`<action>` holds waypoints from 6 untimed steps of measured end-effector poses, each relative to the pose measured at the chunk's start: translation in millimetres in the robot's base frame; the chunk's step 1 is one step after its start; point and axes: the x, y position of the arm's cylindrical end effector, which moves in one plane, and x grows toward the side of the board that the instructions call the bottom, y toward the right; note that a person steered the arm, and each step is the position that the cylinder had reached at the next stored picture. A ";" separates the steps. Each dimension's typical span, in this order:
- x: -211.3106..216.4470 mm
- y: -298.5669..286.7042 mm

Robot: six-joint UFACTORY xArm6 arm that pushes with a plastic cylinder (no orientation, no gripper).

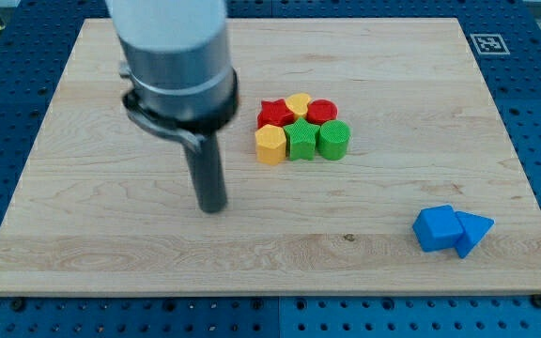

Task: Separate the blue blocks

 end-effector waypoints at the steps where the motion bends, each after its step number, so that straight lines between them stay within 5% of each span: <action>1: 36.0 54.3; 4: 22.1 258.2; 6: -4.8 282.2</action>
